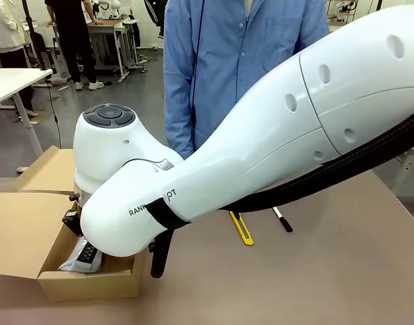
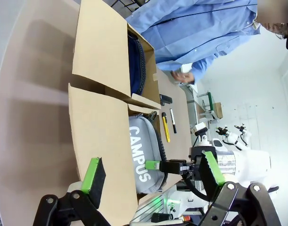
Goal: Place items inside the box.
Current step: Pick up a Pencil pouch or Stapler and place it inside the Mailer Box closest to the robot.
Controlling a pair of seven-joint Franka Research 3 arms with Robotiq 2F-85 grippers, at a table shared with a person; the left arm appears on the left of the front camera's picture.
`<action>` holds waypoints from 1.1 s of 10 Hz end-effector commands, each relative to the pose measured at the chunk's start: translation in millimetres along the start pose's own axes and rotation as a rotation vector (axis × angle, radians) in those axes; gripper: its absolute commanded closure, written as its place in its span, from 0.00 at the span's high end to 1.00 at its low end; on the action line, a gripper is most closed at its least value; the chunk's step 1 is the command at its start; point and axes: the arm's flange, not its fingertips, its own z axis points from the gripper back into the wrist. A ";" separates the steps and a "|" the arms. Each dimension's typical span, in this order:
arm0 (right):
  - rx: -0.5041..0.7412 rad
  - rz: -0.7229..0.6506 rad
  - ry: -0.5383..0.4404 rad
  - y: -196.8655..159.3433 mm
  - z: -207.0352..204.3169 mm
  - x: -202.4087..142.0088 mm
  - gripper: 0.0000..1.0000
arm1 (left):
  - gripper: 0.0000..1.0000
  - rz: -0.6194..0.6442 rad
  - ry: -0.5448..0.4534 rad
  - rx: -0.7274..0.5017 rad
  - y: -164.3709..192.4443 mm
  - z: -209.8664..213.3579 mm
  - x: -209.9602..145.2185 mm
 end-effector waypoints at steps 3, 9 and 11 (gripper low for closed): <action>0.020 0.029 0.045 4.9 -1.0 -0.3 0.65 | 1.00 -0.018 -0.016 -0.020 0.0 -0.5 0.6; 0.096 0.043 0.043 -2.3 20.9 -2.2 1.00 | 1.00 -0.018 -0.016 -0.020 0.0 -0.5 0.6; 0.082 0.050 0.061 -5.3 28.9 -4.7 1.00 | 1.00 -0.018 -0.016 -0.020 0.0 -0.5 0.6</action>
